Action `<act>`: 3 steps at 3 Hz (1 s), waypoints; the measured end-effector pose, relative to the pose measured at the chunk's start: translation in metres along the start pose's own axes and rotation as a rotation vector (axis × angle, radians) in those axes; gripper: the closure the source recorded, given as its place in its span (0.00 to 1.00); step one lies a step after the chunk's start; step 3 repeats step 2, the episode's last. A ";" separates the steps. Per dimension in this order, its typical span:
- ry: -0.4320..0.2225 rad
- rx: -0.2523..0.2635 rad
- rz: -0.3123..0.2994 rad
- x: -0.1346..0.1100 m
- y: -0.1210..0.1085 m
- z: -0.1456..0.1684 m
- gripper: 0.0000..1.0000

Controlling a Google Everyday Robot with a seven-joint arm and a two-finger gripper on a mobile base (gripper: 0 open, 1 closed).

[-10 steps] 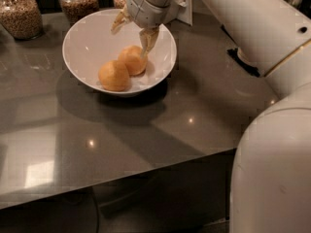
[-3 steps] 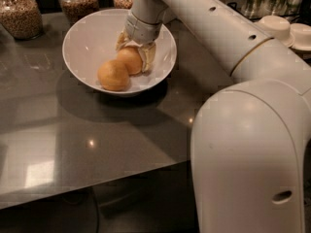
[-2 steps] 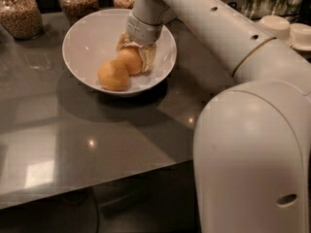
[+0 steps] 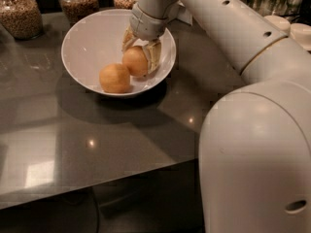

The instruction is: Pick orange from white bowl

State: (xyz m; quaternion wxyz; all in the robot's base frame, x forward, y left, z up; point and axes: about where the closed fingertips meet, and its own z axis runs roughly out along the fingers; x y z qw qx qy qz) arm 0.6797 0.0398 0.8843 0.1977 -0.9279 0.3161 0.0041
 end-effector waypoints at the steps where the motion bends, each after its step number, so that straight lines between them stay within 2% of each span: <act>1: -0.038 0.049 0.059 -0.005 -0.001 -0.028 1.00; 2: -0.105 0.125 0.124 -0.011 0.002 -0.065 1.00; 3: -0.105 0.125 0.124 -0.011 0.002 -0.065 1.00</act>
Offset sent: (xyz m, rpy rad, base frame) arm -0.0367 -0.0437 0.1122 0.3024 0.1021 -0.1432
